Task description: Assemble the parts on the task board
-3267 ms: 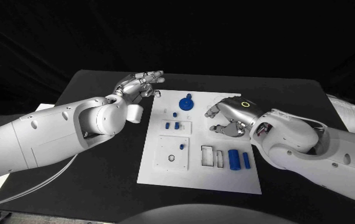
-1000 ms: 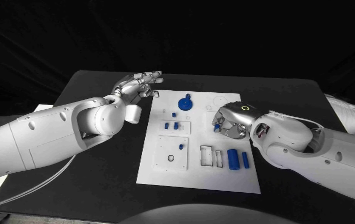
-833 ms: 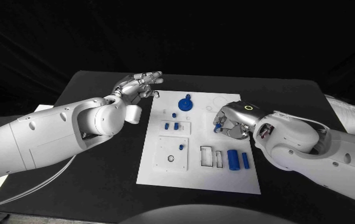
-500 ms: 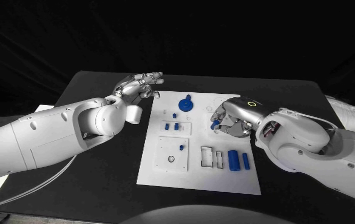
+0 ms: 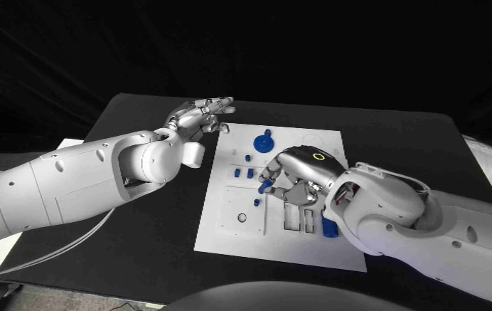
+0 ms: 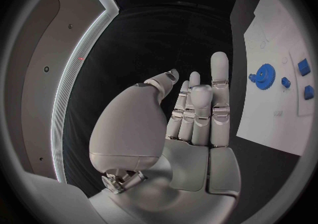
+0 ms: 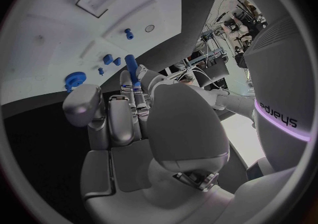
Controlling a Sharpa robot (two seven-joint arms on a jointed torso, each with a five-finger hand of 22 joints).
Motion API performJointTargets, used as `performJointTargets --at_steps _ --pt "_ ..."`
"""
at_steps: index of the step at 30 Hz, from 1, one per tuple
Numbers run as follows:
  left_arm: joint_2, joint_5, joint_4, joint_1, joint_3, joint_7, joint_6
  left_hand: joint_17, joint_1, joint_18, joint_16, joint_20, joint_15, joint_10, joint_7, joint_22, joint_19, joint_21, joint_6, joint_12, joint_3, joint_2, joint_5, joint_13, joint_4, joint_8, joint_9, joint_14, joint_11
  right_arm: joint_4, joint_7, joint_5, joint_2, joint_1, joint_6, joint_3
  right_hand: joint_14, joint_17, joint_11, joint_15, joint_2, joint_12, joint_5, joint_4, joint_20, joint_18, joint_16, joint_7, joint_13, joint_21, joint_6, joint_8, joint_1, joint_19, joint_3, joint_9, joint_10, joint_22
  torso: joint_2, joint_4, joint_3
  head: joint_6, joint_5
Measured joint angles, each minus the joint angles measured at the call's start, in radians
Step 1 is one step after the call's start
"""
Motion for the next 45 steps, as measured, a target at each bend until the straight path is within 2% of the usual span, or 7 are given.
performJointTargets --at_steps 6,13,27,45 --pt "0.003 0.000 0.000 0.000 0.000 0.000 0.002 0.000 0.000 0.000 0.000 0.000 0.000 0.000 0.000 0.000 0.000 0.000 0.000 0.000 0.000 0.000 0.000 0.000 0.000 0.000 0.000 0.000 0.000 -0.042 0.033 0.002 0.063 -0.035 0.001 -0.009 0.000 0.000 0.000 0.000 -0.001 -0.004 0.000 -0.004 -0.001 0.000 0.000 0.001 0.000 0.000 -0.001 0.003 0.001 0.001 0.004 0.004 0.000 -0.002 0.000 0.0012 -0.0007 -0.004 0.006" --pt "0.004 0.000 0.000 0.000 0.000 0.000 0.003 0.000 0.000 0.000 0.000 0.000 0.000 0.000 0.000 0.000 0.000 0.000 0.000 0.000 0.000 0.000 0.000 0.000 0.000 0.000 0.000 0.000 0.000 -0.083 0.062 0.001 0.096 -0.063 0.009 -0.016 0.000 0.000 0.000 0.000 -0.001 -0.009 -0.001 -0.007 -0.001 0.000 0.000 0.002 0.000 0.000 -0.003 0.003 0.001 0.001 0.006 0.002 0.000 -0.002 0.001 0.0012 -0.0008 -0.009 0.014" --pt "0.008 0.000 -0.002 0.000 0.000 0.000 0.006 -0.002 0.000 0.000 0.000 0.000 0.000 0.000 0.000 -0.001 0.000 0.000 0.000 0.004 -0.003 0.000 0.000 0.000 -0.003 0.000 0.000 0.000 0.000 -0.129 0.085 -0.004 0.135 -0.076 0.047 -0.026 0.000 0.000 0.000 0.000 -0.003 -0.009 -0.003 -0.010 -0.001 0.000 0.000 0.004 -0.001 0.000 -0.005 0.003 0.002 0.001 0.009 0.001 0.000 -0.002 0.001 0.0003 0.0005 -0.013 0.019" --pt "0.008 0.000 -0.003 0.000 0.000 -0.002 0.009 -0.002 0.000 0.000 0.000 0.000 0.000 0.000 0.000 -0.001 0.000 0.000 0.000 0.004 -0.003 0.000 0.000 0.000 -0.003 0.000 0.000 0.000 0.000 -0.145 0.082 -0.031 0.151 -0.078 0.084 -0.028 0.000 -0.001 0.002 0.000 0.000 -0.012 0.001 -0.010 -0.001 0.000 -0.001 0.009 0.000 0.000 -0.009 -0.004 0.005 0.001 0.009 0.003 -0.002 -0.002 0.000 -0.0003 0.0000 -0.018 0.019"
